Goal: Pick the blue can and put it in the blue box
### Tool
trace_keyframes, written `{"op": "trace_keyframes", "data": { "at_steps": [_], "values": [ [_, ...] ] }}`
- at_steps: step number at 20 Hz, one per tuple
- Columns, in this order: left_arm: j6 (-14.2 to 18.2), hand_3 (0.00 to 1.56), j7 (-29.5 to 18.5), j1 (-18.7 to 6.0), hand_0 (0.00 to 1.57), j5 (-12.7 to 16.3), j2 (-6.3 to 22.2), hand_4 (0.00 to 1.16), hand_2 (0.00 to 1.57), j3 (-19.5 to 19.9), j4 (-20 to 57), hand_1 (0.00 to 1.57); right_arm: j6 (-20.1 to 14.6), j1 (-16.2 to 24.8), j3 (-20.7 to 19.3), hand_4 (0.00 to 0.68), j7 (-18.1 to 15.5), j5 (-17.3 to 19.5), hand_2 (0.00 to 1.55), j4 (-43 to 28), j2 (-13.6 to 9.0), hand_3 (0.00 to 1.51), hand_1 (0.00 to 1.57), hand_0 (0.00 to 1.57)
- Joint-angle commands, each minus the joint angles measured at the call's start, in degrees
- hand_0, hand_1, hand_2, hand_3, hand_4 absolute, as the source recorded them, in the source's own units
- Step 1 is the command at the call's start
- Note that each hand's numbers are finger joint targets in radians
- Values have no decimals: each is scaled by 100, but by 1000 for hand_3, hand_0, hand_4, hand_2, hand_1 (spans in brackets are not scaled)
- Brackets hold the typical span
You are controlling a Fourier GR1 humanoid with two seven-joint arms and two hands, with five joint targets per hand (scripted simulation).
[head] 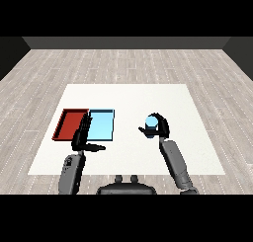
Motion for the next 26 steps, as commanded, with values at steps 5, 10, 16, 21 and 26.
{"op": "trace_keyframes", "data": {
  "at_steps": [5, 10, 16, 21, 26],
  "values": [
    [174, 0, 313, -260, 0, -280, -161, 0, 0, -474, 378, 0, 293, 169, -113, 616, 302, 184, 1445, -1097, -408, 1405, 1421, 1421],
    [309, 0, -17, -328, 0, -347, -164, 0, 0, -499, 764, 0, -259, -261, 298, 616, 643, 923, 1447, -863, 291, 1404, 1419, 1419],
    [391, 0, 243, -1070, 0, 171, -165, 0, 0, -837, 1514, 0, -285, -517, 370, 609, 866, 1136, 1451, -822, 458, 1401, 1438, 1438],
    [1273, 0, 499, -869, 0, 429, -165, 0, 0, -1921, 1252, 0, -172, -170, 475, 612, 511, 1236, 1456, -884, 459, 1397, 1458, 1458],
    [1141, 0, 582, -1326, 0, 448, -165, 0, 0, -1595, 1603, 0, -604, -768, 774, 619, 773, 1125, 1468, -485, 488, 1402, 1484, 1484]
  ]
}}
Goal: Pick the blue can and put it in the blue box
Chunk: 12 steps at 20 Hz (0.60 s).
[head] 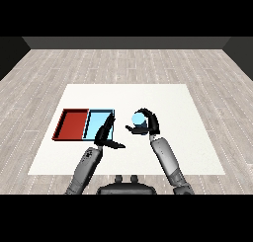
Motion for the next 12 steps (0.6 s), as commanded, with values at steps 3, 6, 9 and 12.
{"op": "trace_keyframes", "data": {
  "at_steps": [3, 6, 9, 12],
  "values": [
    [479, 0, 401, -438, 0, 269, -2, 0, 0, -221, 110, 0, 157, -83, 34, 609, 254, 150, 1467, -251, -62, 1400, 1487, 1487],
    [639, 0, 143, -408, 0, 409, -2, 0, 0, -567, 331, 0, 333, -40, -97, 611, 135, 83, 1467, -283, 23, 1398, 1486, 1486],
    [564, 0, -213, -389, 0, 454, -2, 0, 0, -532, 679, 0, -3, -121, 323, 606, 549, 180, 1469, -583, 23, 1400, 1492, 1492],
    [682, 0, 114, -646, 0, 705, -2, 0, 0, -509, 607, 0, 168, -55, 6, 603, 12, -72, 1467, -236, 24, 1400, 1480, 1480]
  ]
}}
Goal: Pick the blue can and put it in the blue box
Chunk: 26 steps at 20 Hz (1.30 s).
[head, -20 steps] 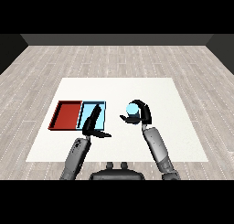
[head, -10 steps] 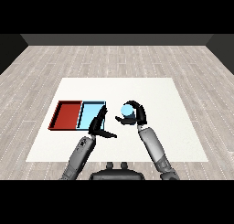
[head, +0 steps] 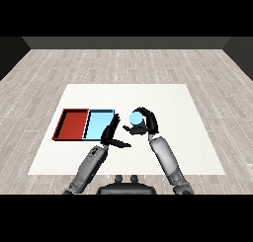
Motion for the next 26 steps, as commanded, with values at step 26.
{"op": "trace_keyframes", "data": {
  "at_steps": [26],
  "values": [
    [357, 0, -744, -568, 0, 823, 0, 0, 0, -617, 1004, 0, -578, 98, 884, 602, -535, -830, 1453, 47, 13, 1383, 1449, 1449]
  ]
}}
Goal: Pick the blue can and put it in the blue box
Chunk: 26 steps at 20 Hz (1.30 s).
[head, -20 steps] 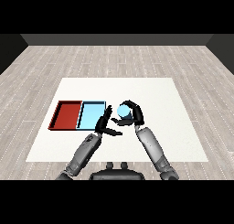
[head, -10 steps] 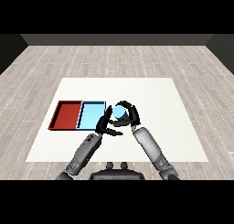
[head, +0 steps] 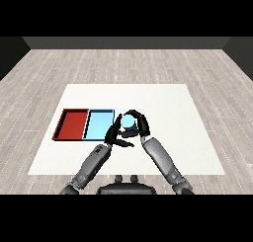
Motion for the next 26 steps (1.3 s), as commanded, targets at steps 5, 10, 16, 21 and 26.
{"op": "trace_keyframes", "data": {
  "at_steps": [5, 10, 16, 21, 26],
  "values": [
    [93, 0, -644, -228, 0, 621, -7, 0, 0, -464, 538, 0, -557, -159, 474, 601, -575, -834, 1450, 552, 1, 1391, 1442, 1442],
    [979, 0, 54, -570, 0, 518, -7, 418, 0, -802, 500, 0, -461, 38, 464, 593, -449, -924, 1464, 163, 1, 1392, 1479, 1479],
    [1434, 497, -392, -734, 434, 1294, -7, 571, 622, -926, 781, 434, -576, -184, 574, 607, -965, -1627, 1456, 408, 1, 1392, 1473, 1473],
    [871, 1460, -1024, -1007, 1571, 2150, -6, 818, 1571, -695, 1393, 1571, -831, -269, 718, 634, -609, -1691, 1440, 127, 0, 1398, 1463, 1463],
    [1123, 1510, -1167, -778, 1571, 1907, -5, 996, 1571, -1018, 854, 1571, -626, 91, 719, 609, -863, -1554, 1441, 157, -1, 1393, 1426, 1426]
  ]
}}
